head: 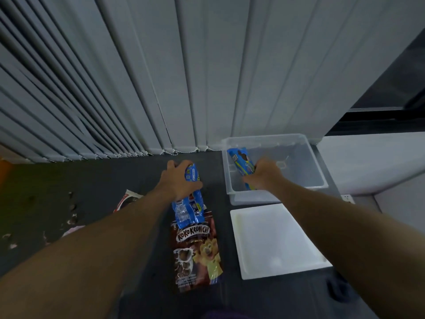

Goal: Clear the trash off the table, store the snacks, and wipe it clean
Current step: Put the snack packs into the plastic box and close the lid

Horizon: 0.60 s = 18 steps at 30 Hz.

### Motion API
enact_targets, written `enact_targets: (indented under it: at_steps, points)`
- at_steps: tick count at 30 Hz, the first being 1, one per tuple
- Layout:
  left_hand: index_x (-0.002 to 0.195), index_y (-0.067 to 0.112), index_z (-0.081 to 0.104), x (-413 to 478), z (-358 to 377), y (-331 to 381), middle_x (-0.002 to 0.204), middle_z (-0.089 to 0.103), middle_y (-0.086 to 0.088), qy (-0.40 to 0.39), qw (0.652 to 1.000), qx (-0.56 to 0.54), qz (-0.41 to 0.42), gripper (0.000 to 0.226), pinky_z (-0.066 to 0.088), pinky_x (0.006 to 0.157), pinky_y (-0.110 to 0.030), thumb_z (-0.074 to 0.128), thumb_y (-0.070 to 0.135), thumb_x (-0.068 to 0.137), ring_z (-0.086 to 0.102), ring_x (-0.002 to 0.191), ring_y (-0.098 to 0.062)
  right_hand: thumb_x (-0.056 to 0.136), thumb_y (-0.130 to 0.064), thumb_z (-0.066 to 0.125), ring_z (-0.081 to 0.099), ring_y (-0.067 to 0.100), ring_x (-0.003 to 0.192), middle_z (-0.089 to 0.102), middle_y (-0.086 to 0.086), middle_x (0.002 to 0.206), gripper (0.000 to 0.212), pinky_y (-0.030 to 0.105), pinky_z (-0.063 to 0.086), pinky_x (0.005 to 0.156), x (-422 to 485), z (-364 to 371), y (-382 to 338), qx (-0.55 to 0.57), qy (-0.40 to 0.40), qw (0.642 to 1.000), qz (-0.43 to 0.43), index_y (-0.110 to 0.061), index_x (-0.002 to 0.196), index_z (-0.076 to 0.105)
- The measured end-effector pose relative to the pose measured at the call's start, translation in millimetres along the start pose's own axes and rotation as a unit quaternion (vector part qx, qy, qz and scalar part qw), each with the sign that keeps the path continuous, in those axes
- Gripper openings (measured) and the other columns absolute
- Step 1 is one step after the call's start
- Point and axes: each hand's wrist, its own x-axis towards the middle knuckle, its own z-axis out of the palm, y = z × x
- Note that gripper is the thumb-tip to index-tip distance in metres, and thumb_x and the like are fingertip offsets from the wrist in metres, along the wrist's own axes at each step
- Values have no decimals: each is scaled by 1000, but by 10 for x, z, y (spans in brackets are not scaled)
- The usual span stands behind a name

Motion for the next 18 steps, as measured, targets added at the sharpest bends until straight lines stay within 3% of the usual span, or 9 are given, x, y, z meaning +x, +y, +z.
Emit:
enact_targets:
  at_steps: [3, 6, 12, 15, 18]
  points:
    - [136, 32, 45, 38, 6, -30, 118, 35, -5, -3, 1000, -10, -14, 70, 58, 87, -46, 78, 46, 76, 57, 105, -30, 73, -46, 83, 57, 22, 94, 54, 6, 102, 71, 32, 46, 76, 74, 78, -55, -21, -46, 999, 8, -8, 121, 49]
    - [136, 32, 45, 94, 10, -83, 117, 36, -4, -2, 1000, -14, -27, 70, 59, 85, -45, 79, 46, 76, 59, 102, -29, 75, -49, 82, 60, 24, 100, 56, 8, 107, 77, 34, 54, 85, 184, 139, -132, -38, -85, 996, 9, -5, 128, 47]
    - [139, 28, 44, 179, 71, -239, 119, 35, -4, -14, 999, -11, -43, 71, 60, 85, -43, 77, 45, 79, 60, 100, -24, 91, -43, 69, 59, 21, 105, 60, 6, 113, 54, 34, 45, 102, 326, 392, -174, -58, -161, 985, -14, -10, 129, 49]
    - [140, 27, 43, 209, 95, -308, 124, 35, -5, -17, 998, -9, -52, 70, 60, 83, -39, 76, 46, 81, 60, 99, -21, 98, -41, 58, 57, 22, 99, 57, 7, 108, 44, 34, 44, 93, 416, 440, -147, -37, -162, 986, -20, -10, 127, 45]
    - [141, 27, 42, 244, 109, -340, 129, 36, -6, -21, 998, -4, -60, 72, 60, 83, -38, 77, 47, 80, 59, 100, -21, 102, -41, 48, 56, 22, 99, 58, 12, 121, 52, 34, 43, 90, 446, 460, -111, -52, -167, 984, -30, -10, 141, 35]
